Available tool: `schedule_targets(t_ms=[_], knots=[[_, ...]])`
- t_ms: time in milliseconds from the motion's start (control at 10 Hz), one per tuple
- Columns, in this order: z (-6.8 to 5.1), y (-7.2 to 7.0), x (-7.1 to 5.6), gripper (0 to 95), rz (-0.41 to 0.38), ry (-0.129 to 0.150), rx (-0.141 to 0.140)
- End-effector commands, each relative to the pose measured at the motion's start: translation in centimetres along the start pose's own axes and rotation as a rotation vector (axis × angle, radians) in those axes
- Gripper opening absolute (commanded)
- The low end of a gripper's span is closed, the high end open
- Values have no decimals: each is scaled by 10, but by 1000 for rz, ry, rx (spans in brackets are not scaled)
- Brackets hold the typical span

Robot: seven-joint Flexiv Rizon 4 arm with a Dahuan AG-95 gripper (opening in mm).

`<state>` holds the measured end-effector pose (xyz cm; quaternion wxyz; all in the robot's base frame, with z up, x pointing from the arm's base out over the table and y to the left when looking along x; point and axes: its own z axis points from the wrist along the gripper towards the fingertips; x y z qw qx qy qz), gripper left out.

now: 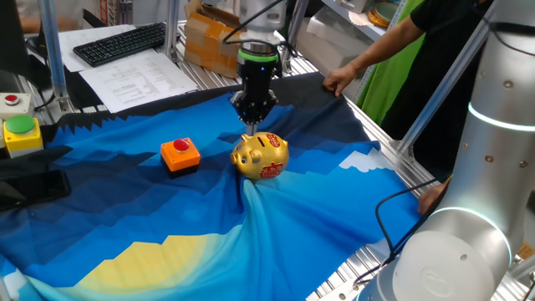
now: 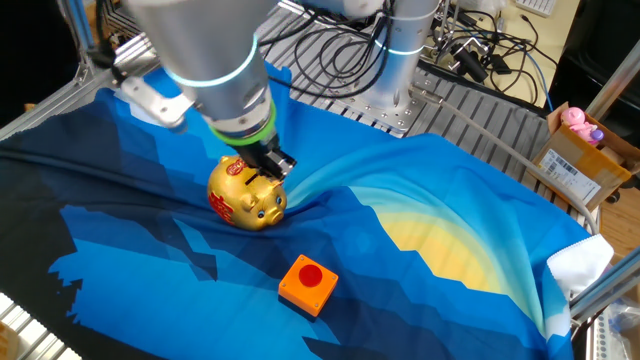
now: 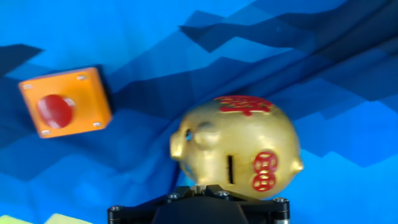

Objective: Drop coins into a piggy bank

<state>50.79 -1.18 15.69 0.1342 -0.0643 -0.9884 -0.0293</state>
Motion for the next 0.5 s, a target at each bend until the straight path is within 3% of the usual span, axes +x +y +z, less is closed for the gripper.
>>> schedule_targets(t_ms=[100, 500], knots=[[-3, 6, 1, 0, -15, 8, -33], [-5, 7, 5, 0, 12, 8, -32]])
